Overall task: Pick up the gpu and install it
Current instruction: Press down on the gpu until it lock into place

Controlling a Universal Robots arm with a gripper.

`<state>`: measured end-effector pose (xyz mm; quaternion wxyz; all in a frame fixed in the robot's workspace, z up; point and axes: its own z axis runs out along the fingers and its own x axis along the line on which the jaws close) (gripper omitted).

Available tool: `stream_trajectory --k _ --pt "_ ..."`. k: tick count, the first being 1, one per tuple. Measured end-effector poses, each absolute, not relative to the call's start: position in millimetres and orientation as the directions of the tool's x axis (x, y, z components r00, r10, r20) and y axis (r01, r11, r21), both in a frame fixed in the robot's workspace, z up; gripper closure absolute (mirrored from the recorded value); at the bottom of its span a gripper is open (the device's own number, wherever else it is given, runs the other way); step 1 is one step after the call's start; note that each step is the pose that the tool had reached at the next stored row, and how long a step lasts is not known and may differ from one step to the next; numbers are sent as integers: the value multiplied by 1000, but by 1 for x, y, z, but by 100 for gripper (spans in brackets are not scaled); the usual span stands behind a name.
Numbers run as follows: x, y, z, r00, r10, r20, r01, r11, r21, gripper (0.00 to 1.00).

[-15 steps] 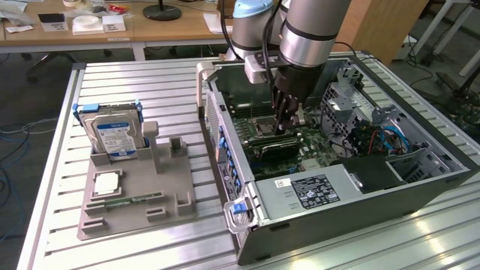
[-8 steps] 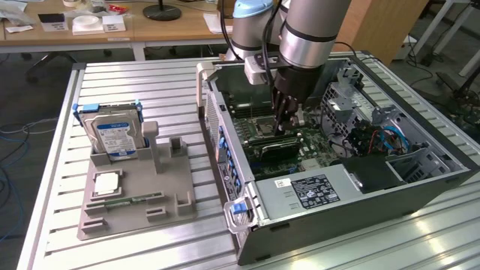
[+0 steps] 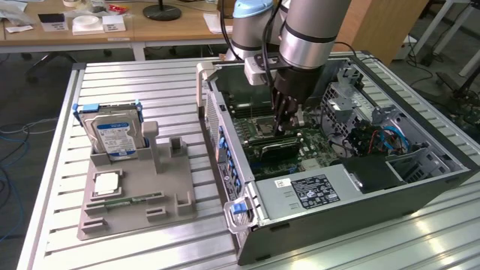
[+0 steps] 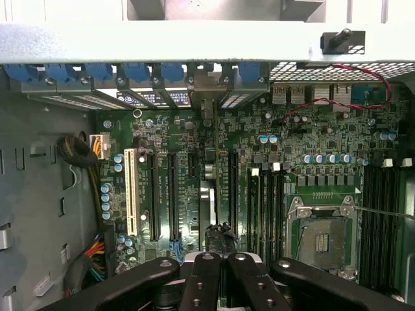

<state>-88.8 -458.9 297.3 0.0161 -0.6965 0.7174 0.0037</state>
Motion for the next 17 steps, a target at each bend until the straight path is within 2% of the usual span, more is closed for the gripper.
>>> stream_trajectory --k 17 --pt "-89 -460 295 -29 -999 -28 -999 30 -17 89"
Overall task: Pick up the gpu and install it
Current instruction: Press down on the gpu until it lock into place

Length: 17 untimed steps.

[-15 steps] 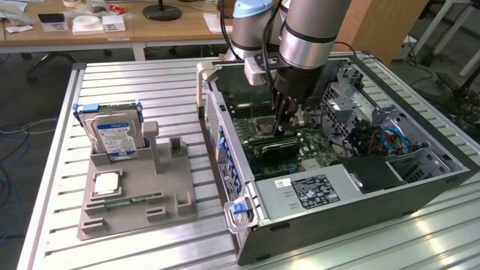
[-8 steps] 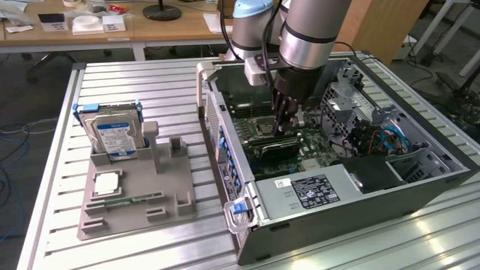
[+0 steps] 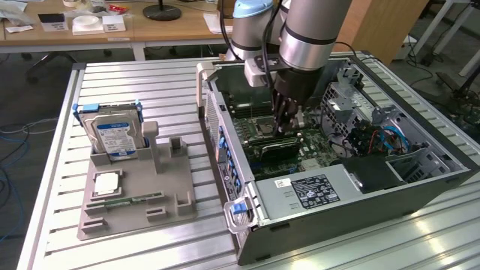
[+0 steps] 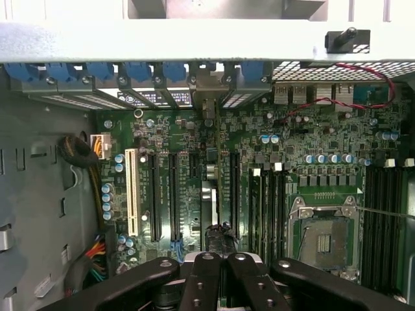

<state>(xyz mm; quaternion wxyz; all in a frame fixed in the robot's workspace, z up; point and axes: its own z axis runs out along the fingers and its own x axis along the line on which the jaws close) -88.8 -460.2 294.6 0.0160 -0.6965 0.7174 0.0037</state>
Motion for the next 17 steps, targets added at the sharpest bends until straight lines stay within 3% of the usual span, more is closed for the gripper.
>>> stream_trajectory --k 17 --pt "-89 -455 276 -30 -999 -28 -999 30 -17 89"
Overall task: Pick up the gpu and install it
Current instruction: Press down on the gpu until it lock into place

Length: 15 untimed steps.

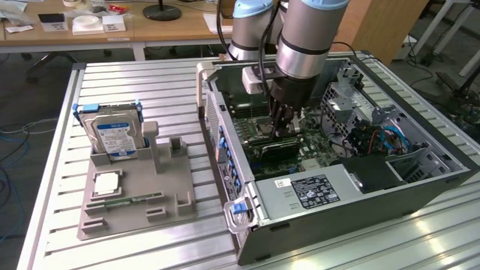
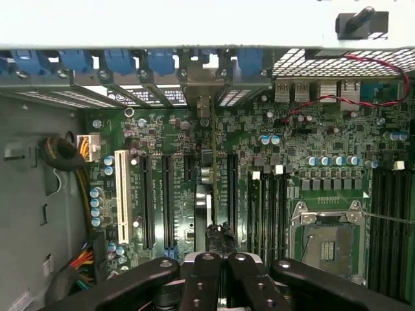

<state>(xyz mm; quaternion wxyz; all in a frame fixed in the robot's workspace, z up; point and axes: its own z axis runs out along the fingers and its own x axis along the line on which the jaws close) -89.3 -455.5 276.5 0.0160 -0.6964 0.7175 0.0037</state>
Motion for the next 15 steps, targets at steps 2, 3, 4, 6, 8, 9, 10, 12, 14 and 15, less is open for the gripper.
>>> stream_trajectory --k 2,3,4,6,8,9,10,12,14,15 --pt "-89 -455 274 -30 -999 -28 -999 30 -17 89" --pt "-89 -455 273 -29 -999 -28 -999 30 -17 89" --pt "-89 -455 272 -29 -999 -28 -999 30 -17 89" --pt "-89 -455 270 -30 -999 -28 -999 30 -17 89" --pt "-89 -453 269 -30 -999 -28 -999 31 -17 89" --pt "-89 -452 268 -30 -999 -28 -999 31 -17 89" --pt "-89 -452 268 -30 -999 -28 -999 31 -17 89" --pt "-89 -452 267 -30 -999 -28 -999 31 -17 89" --pt "-89 -452 265 -30 -999 -28 -999 31 -17 89" --pt "-89 -452 265 -30 -999 -28 -999 31 -17 89"
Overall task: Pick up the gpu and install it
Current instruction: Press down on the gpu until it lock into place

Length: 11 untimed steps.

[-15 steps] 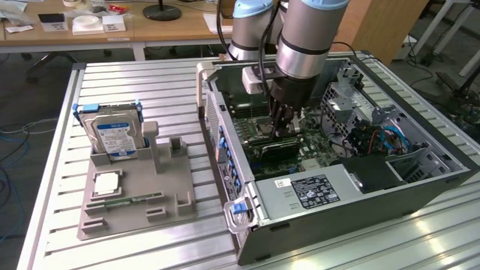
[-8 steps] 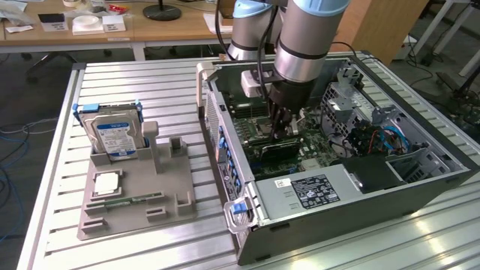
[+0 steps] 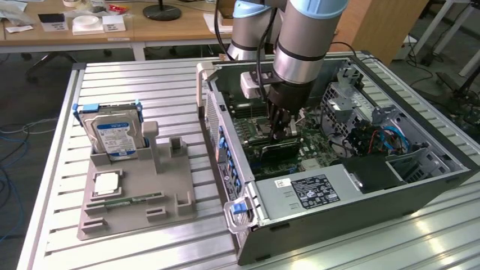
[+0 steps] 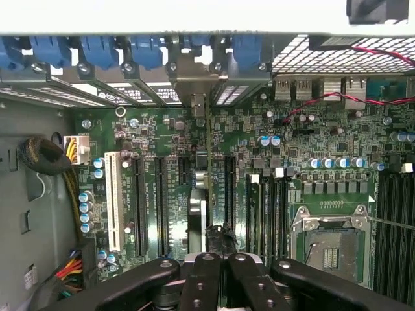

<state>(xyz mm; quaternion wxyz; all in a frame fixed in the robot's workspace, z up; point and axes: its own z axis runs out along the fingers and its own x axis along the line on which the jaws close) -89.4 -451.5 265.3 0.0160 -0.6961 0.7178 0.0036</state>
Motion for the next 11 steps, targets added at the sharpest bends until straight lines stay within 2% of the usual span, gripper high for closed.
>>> stream_trajectory --k 11 --pt "-89 -453 265 -30 -999 -28 -999 31 -17 89"
